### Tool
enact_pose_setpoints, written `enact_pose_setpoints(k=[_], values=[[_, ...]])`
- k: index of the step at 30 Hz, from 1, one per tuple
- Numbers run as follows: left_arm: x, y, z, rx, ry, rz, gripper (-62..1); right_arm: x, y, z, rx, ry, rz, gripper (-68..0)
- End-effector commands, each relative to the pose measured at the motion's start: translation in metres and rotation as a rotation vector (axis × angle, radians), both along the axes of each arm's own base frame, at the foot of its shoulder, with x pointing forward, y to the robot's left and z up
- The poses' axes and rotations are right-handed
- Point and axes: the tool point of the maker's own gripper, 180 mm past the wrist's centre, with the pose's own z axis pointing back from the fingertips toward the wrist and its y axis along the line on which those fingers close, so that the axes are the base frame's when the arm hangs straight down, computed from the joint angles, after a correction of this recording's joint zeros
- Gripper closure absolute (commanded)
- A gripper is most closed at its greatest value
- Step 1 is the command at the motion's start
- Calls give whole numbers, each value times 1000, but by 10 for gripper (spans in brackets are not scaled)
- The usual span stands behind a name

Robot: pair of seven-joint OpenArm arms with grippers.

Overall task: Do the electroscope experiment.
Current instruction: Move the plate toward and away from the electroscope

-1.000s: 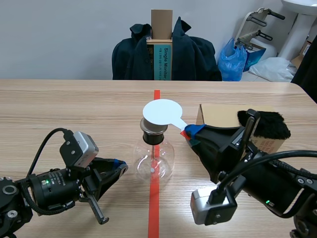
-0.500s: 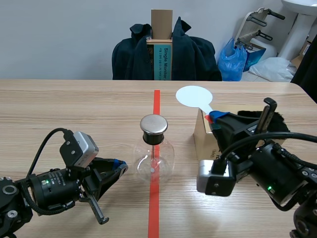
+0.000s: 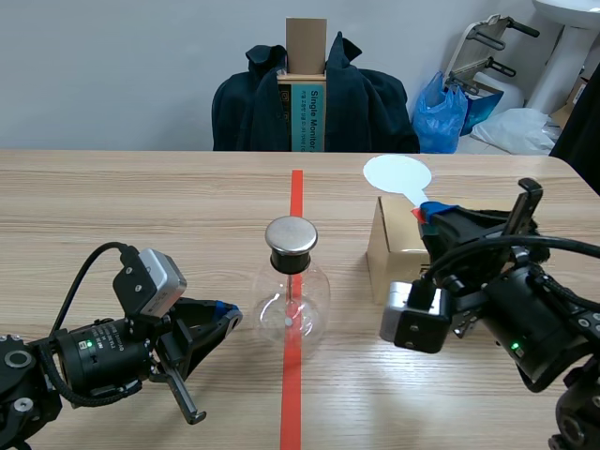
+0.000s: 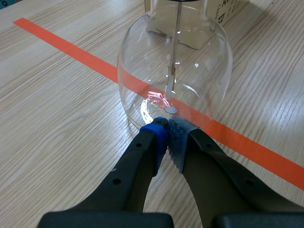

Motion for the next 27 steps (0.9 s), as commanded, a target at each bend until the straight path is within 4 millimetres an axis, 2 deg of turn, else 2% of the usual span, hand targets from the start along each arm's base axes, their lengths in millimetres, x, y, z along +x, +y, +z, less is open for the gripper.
enact_pose_setpoints(k=[1, 13, 19, 27], values=[[1, -6, 10, -33, -24, -5, -31, -1, 4, 9, 2, -25, 33, -7], [1, -6, 10, -33, -24, -5, -31, -38, 50, 6, -2, -12, 364, -7], [2, -6, 11, -33, -25, -5, -31, -51, 61, 5, -2, -8, 457, -7], [1, -6, 11, -33, -24, -5, -31, -57, 65, 5, -3, -6, 499, -7]])
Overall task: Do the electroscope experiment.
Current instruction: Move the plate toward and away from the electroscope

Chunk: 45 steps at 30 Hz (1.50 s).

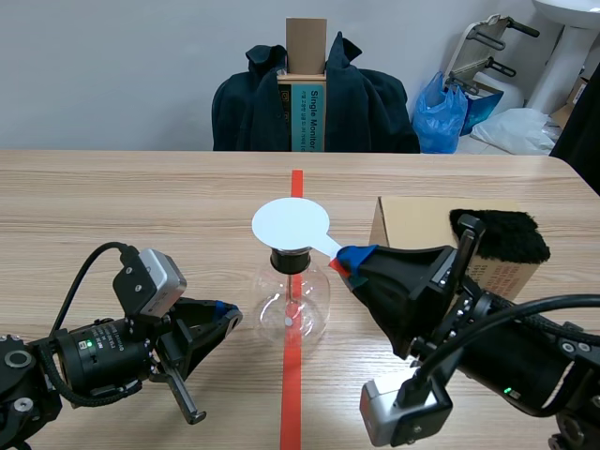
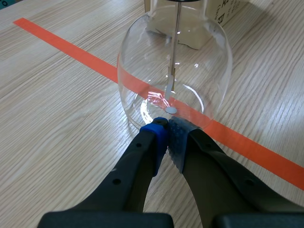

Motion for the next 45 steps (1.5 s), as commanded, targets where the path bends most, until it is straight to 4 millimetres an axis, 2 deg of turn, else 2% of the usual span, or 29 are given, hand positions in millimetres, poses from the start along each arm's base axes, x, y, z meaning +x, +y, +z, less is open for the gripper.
enact_pose_setpoints(k=[1, 6, 14, 25, 31, 34, 45], values=[[1, -6, 11, -33, -24, -5, -31, 3, -2, 8, 4, -28, -4, -7], [1, -6, 11, -33, -24, -5, -31, 4, -3, 8, 4, -28, -13, -7], [1, -6, 11, -33, -24, -5, -31, 19, -14, 9, 5, -33, -116, -7], [1, -6, 11, -33, -24, -5, -31, 53, -53, 11, 9, -45, -402, -7], [1, -6, 11, -33, -24, -5, -31, 62, -68, 12, 10, -49, -502, -7], [1, -6, 11, -33, -24, -5, -31, 61, -66, 12, 10, -49, -486, -7], [1, -6, 10, -33, -24, -5, -31, 33, -28, 10, 7, -38, -224, -7]])
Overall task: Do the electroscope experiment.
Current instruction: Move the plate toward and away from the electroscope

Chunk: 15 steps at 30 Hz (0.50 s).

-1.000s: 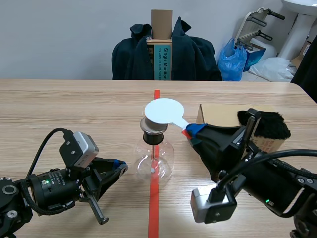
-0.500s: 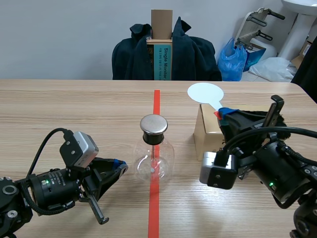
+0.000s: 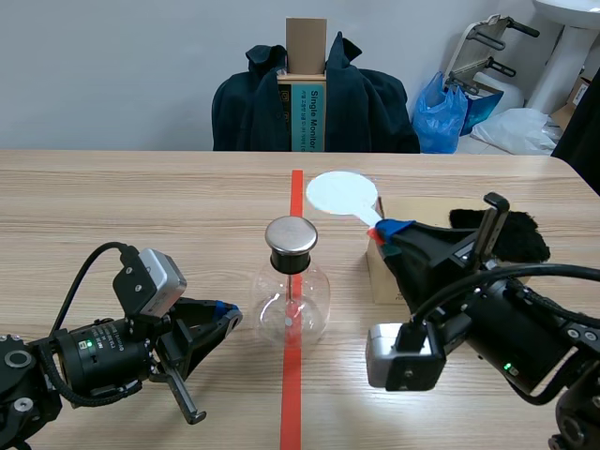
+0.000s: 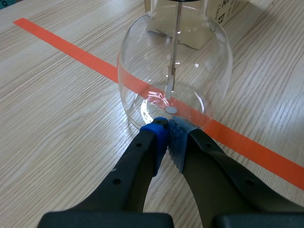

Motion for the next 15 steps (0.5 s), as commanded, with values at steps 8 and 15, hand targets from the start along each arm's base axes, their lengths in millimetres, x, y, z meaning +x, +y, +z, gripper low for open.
enact_pose_setpoints(k=[8, 15], values=[[1, -6, 10, -33, -24, -5, -31, -20, 18, 7, 1, -21, 165, -7], [1, -6, 10, -33, -24, -5, -31, -28, 24, 7, 1, -19, 223, -7]])
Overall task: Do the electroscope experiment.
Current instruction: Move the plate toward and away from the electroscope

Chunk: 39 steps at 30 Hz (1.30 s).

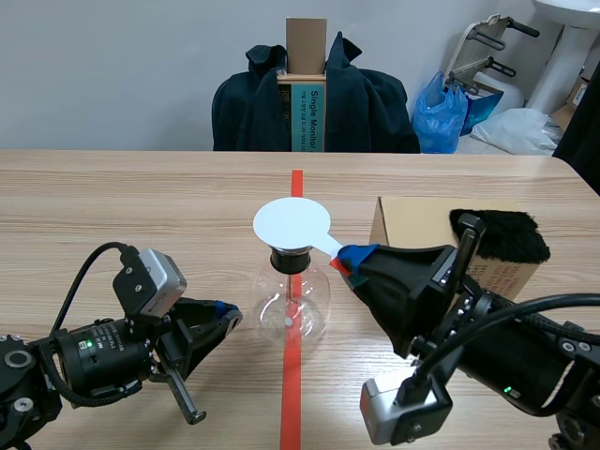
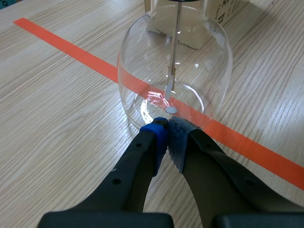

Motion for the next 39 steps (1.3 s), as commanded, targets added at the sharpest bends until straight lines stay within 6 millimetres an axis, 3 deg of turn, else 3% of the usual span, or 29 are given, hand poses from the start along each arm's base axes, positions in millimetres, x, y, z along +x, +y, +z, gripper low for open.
enact_pose_setpoints(k=[1, 20, 39], values=[[1, -6, 10, -33, -24, -5, -31, 3, -2, 8, 4, -28, -2, -7], [1, -6, 10, -33, -24, -5, -31, 8, -6, 8, 4, -29, -40, -7], [1, -6, 10, -33, -24, -5, -31, 63, -70, 16, 18, -67, -516, -7]])
